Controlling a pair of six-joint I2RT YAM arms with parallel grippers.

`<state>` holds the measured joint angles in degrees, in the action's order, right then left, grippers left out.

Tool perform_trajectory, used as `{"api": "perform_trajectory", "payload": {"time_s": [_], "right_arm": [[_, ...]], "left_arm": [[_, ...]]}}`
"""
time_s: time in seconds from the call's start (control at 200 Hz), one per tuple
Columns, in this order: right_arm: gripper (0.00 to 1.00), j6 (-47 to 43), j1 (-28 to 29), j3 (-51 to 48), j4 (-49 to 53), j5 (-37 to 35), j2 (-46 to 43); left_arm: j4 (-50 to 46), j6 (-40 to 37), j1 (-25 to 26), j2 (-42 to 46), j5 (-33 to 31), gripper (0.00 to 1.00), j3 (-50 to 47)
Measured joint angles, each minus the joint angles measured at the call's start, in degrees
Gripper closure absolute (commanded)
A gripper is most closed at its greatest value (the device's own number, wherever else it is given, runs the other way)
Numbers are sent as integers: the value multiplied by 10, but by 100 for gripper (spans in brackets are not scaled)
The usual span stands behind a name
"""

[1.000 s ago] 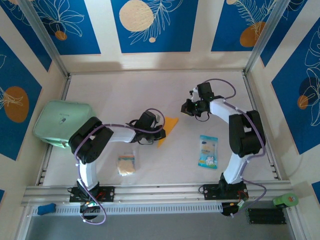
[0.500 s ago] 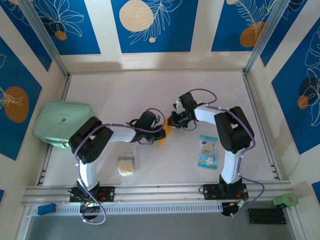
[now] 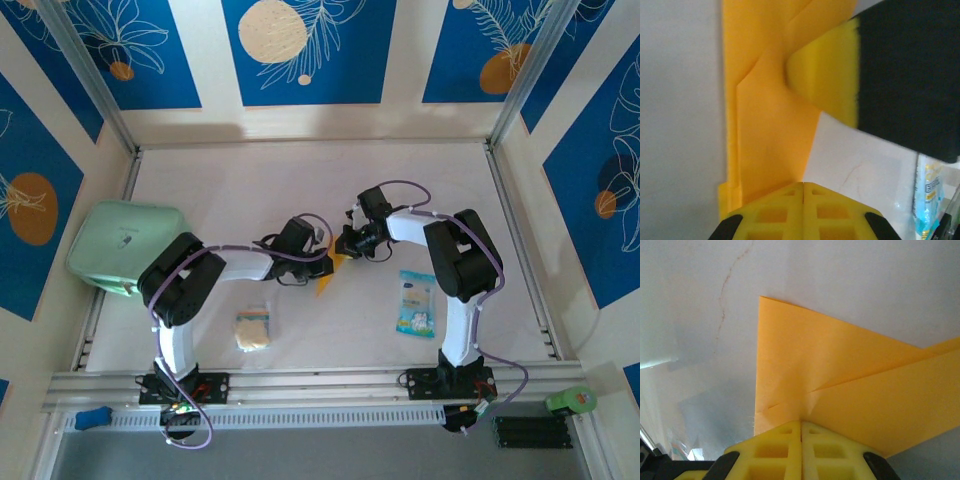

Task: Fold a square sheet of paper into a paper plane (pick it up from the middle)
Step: Fold the wing for the fifth time at the center of the table.

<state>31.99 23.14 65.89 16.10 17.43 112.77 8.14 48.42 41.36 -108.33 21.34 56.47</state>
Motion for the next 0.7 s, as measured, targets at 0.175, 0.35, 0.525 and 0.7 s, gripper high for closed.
{"api": "perform_trajectory", "payload": {"time_s": [0.175,0.35,0.525,0.7], "right_arm": [[94,2,0,6,2,3,5],[94,6,0,9,2,5,7],[95,7,0,11,5,5,8],[95,9,-2,19,18,6,13]], "left_arm": [[-5,-15,0,-21,7,99,41],[-26,-26,0,-36,7,100,51],[-14,-29,0,-39,4,100,35],[47,-15,-2,-20,2,100,-14]]}}
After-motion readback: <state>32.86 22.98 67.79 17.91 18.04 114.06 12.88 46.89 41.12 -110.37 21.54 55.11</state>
